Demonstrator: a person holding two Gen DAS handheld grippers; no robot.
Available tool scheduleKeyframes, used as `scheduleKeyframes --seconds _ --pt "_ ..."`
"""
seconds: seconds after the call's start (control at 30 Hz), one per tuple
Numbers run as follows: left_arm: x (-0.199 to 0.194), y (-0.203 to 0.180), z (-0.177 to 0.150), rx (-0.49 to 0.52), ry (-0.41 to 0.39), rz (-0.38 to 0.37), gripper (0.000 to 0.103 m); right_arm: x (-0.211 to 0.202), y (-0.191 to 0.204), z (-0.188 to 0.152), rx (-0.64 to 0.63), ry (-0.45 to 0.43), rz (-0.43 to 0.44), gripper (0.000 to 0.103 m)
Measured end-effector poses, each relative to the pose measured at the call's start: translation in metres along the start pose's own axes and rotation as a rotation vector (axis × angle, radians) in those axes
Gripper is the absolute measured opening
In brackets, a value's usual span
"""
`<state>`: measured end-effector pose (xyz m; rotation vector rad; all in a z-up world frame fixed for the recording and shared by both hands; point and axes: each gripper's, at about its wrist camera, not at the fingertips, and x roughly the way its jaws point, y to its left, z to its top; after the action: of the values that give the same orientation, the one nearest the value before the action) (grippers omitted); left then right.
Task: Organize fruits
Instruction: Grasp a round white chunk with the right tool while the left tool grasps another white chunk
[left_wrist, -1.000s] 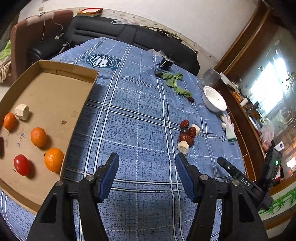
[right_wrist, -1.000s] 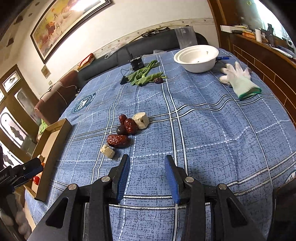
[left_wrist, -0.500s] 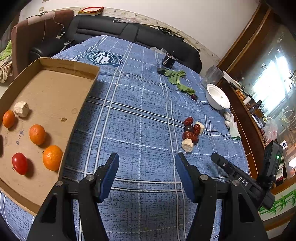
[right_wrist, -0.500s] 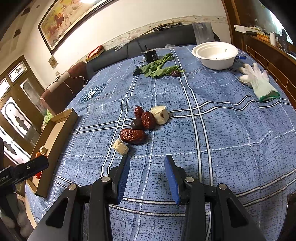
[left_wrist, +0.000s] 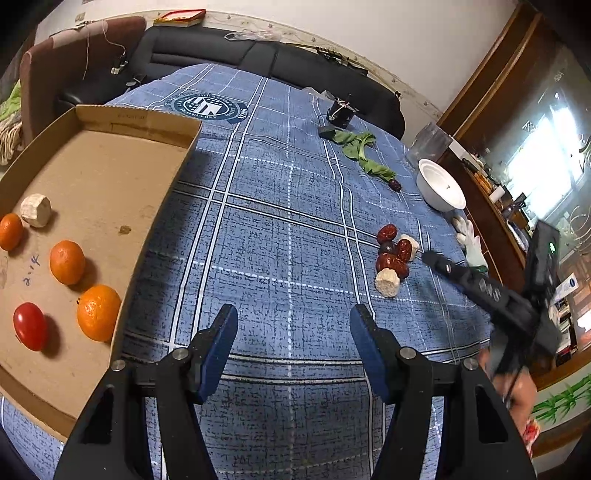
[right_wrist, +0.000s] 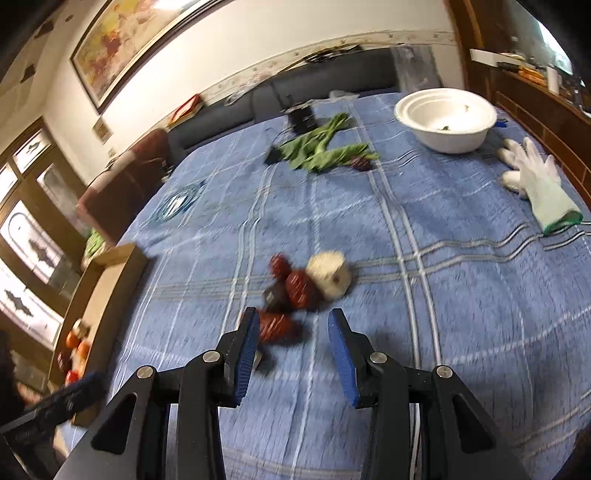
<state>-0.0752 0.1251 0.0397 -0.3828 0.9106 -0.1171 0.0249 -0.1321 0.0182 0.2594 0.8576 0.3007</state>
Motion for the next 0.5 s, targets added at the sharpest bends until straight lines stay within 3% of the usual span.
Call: scheduleKeyframes --seconds 0.13,0.4,0.5 --pt "0.005 -0.005 -0.002 0.023 0.014 -0.006 0.062 0.017 -0.014 0.016 0.022 -0.017 -0.073 0.042" --pt "0.022 -0.03 -0.009 0.093 0.055 -0.017 0.062 0.048 -0.023 0.033 0.084 -0.002 -0.014 0.042" --pt "0.025 -0.039 -0.01 0.126 0.058 -0.009 0.062 0.052 -0.018 0.031 0.035 0.034 -0.046 0.033"
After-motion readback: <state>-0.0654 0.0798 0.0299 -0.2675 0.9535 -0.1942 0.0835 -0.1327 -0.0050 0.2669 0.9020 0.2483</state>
